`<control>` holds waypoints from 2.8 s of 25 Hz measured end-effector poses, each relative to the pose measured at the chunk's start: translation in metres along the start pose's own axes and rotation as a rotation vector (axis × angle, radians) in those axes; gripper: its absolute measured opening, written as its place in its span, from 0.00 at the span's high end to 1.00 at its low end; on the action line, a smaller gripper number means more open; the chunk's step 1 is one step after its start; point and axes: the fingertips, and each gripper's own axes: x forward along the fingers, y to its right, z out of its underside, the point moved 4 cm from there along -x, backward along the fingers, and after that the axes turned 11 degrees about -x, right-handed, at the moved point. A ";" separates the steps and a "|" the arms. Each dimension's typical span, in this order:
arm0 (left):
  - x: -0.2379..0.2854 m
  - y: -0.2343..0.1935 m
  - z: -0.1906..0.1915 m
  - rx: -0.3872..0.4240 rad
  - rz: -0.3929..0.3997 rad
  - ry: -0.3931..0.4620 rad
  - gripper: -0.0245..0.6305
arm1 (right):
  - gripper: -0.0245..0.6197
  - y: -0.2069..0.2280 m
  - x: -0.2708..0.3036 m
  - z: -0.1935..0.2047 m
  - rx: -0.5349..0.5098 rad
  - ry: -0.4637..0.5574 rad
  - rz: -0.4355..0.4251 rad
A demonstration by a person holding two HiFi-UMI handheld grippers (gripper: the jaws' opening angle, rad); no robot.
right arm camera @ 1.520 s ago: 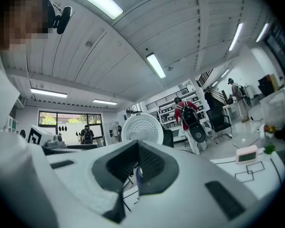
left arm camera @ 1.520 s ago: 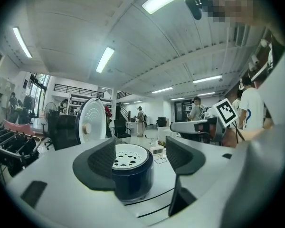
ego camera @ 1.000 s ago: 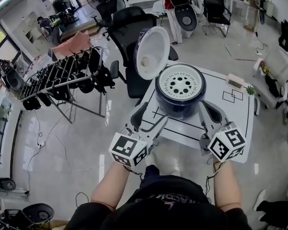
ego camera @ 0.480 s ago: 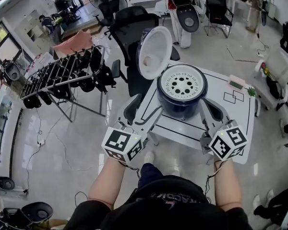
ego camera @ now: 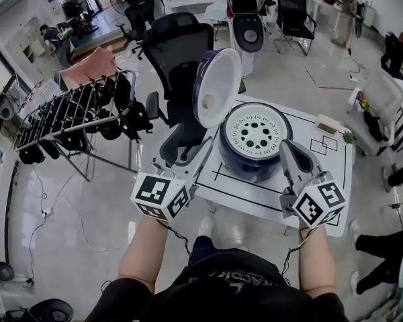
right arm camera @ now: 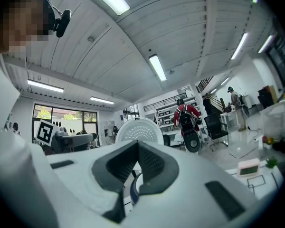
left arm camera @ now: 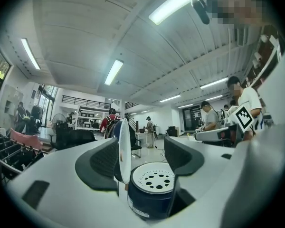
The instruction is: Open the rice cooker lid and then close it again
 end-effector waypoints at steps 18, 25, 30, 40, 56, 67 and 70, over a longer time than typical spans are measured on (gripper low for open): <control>0.111 -0.159 -0.019 -0.009 0.112 -0.048 0.53 | 0.96 -0.002 0.124 -0.007 -0.026 -0.017 0.203; 0.163 -0.167 0.002 0.049 0.203 -0.127 0.53 | 0.96 0.004 0.126 0.002 -0.012 -0.025 0.315; 0.194 -0.156 0.013 0.068 0.258 -0.157 0.53 | 0.96 0.013 0.113 0.006 -0.007 -0.040 0.388; 0.230 -0.144 0.030 0.097 0.291 -0.184 0.62 | 0.96 0.029 0.104 0.013 0.001 -0.064 0.460; 0.235 -0.135 0.023 0.234 0.340 -0.202 0.79 | 0.96 0.017 0.124 0.006 -0.004 -0.066 0.471; 0.236 -0.104 0.023 0.352 0.349 -0.211 0.78 | 0.96 0.014 0.111 -0.003 -0.027 -0.045 0.488; 0.235 -0.092 0.025 0.390 0.355 -0.214 0.78 | 0.96 0.016 0.105 -0.006 -0.028 -0.034 0.485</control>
